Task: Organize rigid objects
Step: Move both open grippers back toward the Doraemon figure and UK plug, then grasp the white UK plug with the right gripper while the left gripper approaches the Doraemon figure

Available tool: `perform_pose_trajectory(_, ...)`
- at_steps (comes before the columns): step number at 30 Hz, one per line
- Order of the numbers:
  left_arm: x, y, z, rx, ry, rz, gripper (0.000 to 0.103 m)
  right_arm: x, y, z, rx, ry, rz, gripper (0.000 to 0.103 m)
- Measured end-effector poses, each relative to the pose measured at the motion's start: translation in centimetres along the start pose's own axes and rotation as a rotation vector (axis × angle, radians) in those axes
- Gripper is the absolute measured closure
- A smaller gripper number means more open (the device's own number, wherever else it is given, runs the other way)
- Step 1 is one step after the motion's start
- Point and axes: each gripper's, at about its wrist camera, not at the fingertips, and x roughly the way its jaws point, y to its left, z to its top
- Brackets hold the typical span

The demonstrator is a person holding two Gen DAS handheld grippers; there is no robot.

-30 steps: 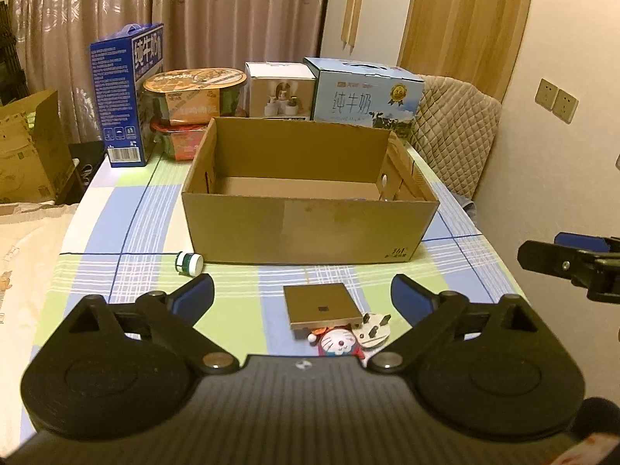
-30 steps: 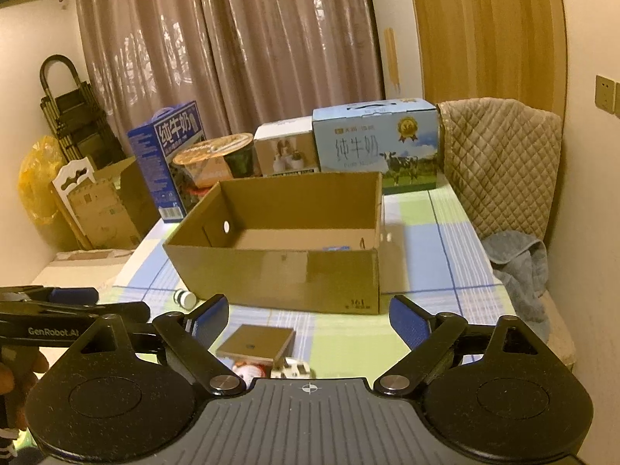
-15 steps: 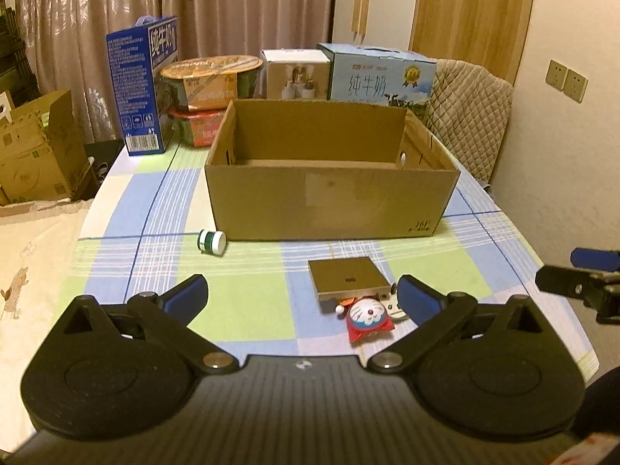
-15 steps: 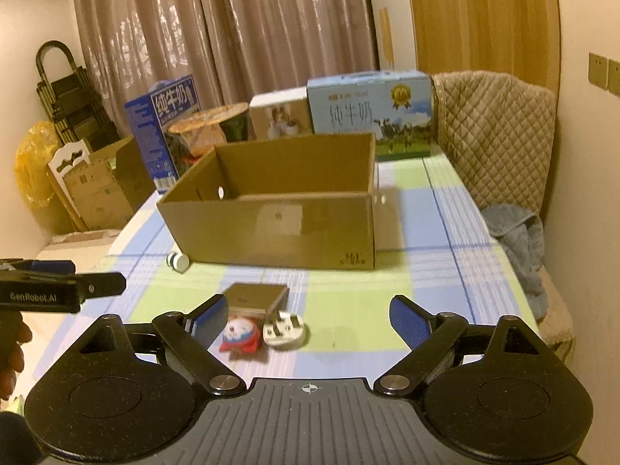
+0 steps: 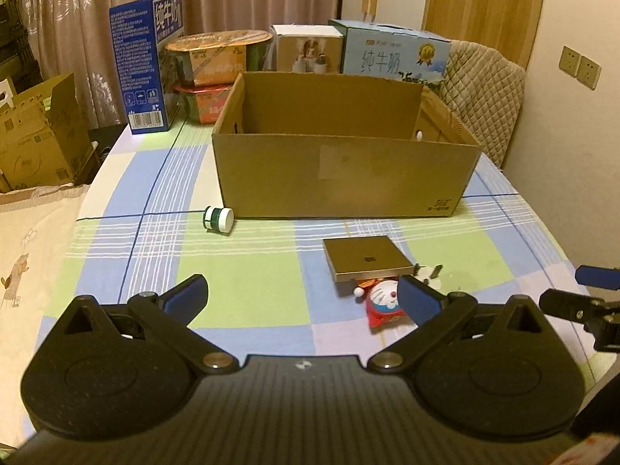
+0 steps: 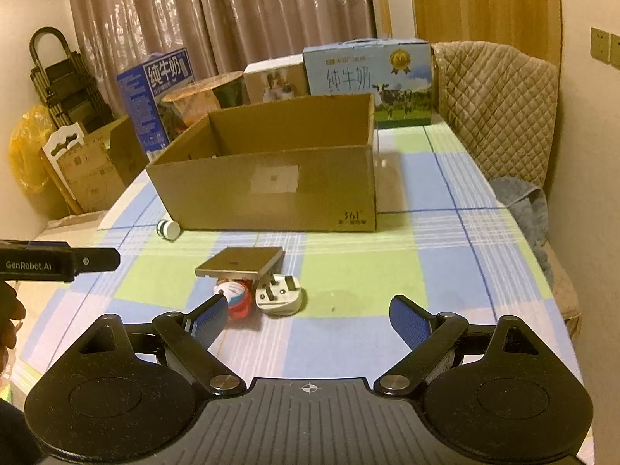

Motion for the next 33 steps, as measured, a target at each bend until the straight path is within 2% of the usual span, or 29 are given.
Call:
perform_pose_trajectory(9, 3.2, 1.1, -0.3, 0.011, 0.013, 0.043, 0.001, 4.3, -0.1, -0.7, -0.015, 0.044, 0.013, 0.016)
perform_pose_trajectory(20, 7.3, 1.0, -1.2, 0.034, 0.006, 0.043, 0.001, 9.5, 0.0, -1.1, -0.051, 0.078, 0.05, 0.016)
perform_pose_trajectory(27, 8.7, 1.3, -1.1, 0.041, 0.001, 0.019, 0.001, 12.1, -0.1, -1.0, -0.062, 0.1, 0.076, 0.031)
perform_pose_trajectory(33, 9.4, 2.0, -1.1, 0.014, 0.011, 0.008, 0.001, 13.8, -0.1, -0.9, -0.053, 0.115, 0.091, 0.033)
